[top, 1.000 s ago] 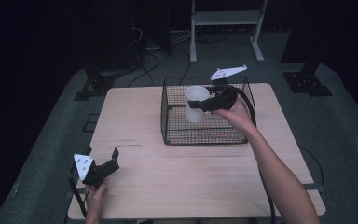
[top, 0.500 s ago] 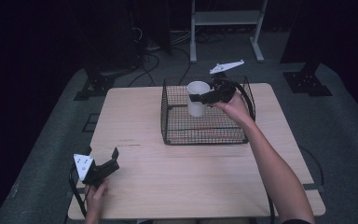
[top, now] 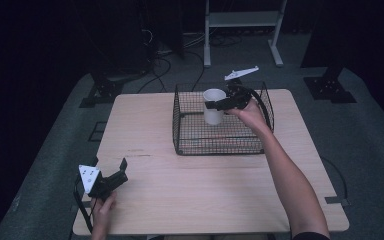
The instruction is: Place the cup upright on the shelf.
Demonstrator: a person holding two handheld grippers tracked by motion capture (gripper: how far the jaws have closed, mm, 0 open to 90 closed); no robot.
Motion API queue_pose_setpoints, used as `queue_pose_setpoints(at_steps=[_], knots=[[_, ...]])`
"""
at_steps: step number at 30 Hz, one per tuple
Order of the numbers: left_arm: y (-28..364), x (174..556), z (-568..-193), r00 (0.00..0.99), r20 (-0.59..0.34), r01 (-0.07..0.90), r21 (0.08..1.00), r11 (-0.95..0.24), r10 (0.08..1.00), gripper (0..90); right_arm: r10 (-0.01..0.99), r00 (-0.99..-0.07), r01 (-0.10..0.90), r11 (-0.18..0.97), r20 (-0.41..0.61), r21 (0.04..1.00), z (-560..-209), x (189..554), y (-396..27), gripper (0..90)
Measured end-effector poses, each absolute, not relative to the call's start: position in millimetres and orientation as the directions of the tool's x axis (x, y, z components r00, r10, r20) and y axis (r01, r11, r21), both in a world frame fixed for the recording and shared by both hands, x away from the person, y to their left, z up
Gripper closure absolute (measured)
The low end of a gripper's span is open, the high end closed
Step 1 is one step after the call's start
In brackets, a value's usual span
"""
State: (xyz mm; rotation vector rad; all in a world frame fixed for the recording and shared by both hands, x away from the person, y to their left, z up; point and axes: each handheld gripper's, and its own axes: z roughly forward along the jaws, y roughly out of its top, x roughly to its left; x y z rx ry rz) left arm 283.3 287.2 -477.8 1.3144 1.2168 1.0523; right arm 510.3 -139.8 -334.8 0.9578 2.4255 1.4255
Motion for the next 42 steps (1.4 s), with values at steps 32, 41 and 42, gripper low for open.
queue_pose_setpoints(at_steps=[32,41,42], knots=[[287,283,-478,0.11,-0.038,0.108,0.994,0.026,0.993,0.0,0.656,-0.74,0.529,0.432,0.148,0.731,-386,536,-131,18.5],[287,283,-478,0.11,-0.037,0.108,0.994,0.025,0.993,0.0,0.678,-0.726,0.55,0.477,0.112,0.685,-395,539,-132,18.3],[287,283,-478,0.11,-0.037,0.108,0.994,0.025,0.993,0.0,0.678,-0.726,0.55,0.477,0.112,0.685,-395,539,-132,18.3]])
